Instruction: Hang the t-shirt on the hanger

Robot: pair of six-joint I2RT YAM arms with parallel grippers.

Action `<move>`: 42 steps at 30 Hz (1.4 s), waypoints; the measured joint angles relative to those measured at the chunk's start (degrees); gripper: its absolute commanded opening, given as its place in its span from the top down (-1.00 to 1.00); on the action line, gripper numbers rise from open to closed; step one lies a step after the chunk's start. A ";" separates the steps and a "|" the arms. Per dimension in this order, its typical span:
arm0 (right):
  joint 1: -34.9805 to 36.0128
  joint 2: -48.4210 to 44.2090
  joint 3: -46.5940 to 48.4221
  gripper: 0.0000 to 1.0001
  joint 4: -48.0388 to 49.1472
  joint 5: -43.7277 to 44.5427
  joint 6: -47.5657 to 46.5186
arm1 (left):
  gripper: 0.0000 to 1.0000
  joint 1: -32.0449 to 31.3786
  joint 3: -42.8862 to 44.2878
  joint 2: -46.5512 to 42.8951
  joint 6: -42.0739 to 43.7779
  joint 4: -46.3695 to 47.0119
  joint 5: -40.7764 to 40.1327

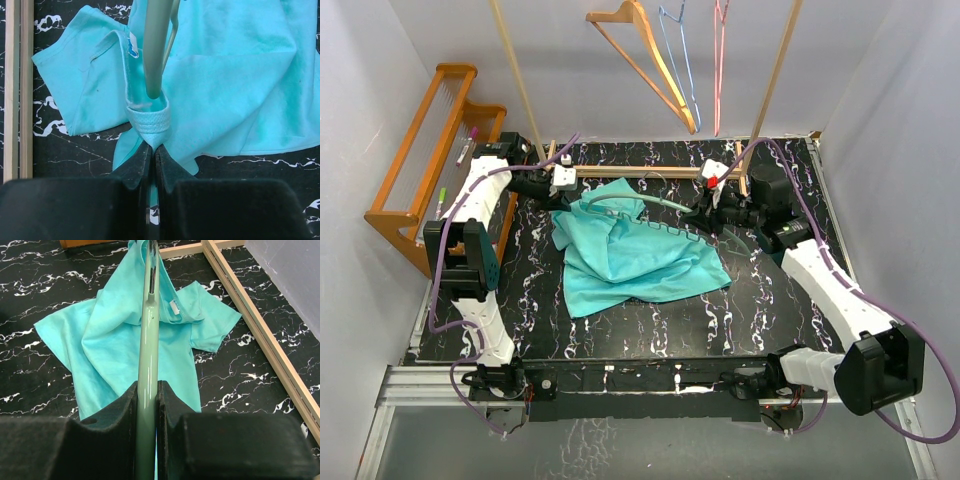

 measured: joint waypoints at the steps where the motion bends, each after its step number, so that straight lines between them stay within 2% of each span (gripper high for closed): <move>1: -0.02 0.00 0.00 0.84 0.07 -0.11 -0.04 | 1.00 0.00 0.24 0.00 0.00 0.00 -0.11; 27: 0.76 12.09 0.42 0.84 6.43 -2.86 -4.76 | 1.00 -3.04 0.87 -0.46 0.74 -0.61 -0.50; 42: 3.19 12.61 0.42 0.84 10.80 -1.68 -6.19 | 1.00 -5.18 2.67 -2.10 -2.80 1.16 -1.51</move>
